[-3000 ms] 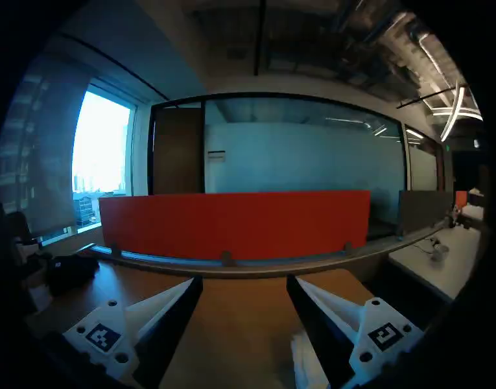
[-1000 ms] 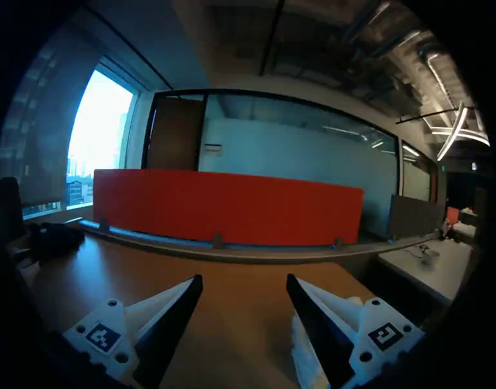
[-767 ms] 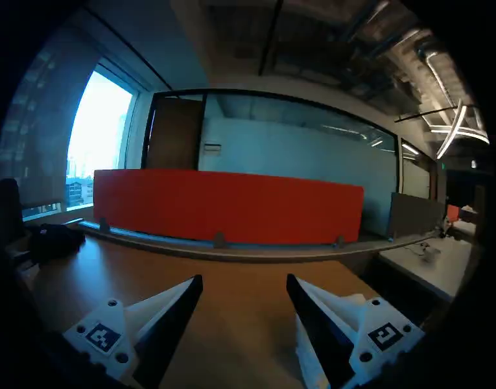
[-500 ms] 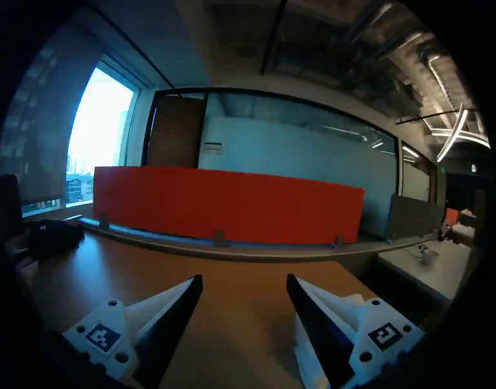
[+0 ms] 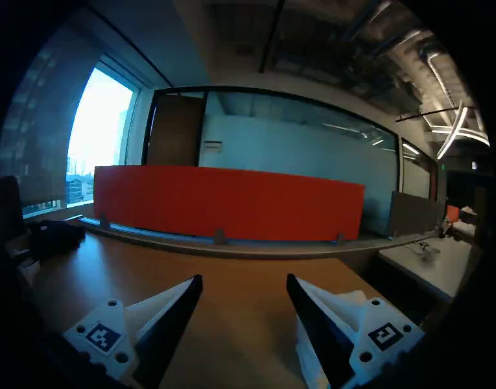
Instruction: Fold towel
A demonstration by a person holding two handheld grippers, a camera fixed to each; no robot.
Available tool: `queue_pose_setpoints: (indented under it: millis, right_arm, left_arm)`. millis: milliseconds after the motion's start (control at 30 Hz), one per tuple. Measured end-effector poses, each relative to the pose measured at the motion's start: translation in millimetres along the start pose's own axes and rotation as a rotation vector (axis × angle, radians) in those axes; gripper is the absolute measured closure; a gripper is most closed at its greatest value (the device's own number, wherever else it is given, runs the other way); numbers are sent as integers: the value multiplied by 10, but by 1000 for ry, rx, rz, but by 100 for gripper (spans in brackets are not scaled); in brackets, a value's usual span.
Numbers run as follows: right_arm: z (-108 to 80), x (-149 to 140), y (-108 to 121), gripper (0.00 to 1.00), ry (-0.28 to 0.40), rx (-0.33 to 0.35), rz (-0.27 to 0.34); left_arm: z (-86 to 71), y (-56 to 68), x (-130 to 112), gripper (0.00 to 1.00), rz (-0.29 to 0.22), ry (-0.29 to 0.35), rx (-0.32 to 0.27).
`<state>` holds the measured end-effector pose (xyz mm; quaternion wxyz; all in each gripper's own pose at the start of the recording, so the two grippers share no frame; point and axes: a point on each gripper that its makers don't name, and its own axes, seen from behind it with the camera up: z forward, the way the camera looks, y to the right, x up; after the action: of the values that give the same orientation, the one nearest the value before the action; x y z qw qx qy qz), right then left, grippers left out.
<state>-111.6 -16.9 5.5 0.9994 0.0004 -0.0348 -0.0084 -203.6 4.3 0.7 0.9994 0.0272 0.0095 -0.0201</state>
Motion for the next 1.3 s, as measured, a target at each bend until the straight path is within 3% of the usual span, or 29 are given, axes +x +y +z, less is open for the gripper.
queue_pose_setpoints:
  millis: [500, 1300]
  right_arm:
    - [20, 87, -43, 0, 35, 32, 9]
    - [98, -139, 288, 0, 100, 18, 64]
  left_arm:
    - [6, 2, -19, 3, 0, 0, 0]
    - [13, 4, -36, 3, -1, 1, 0]
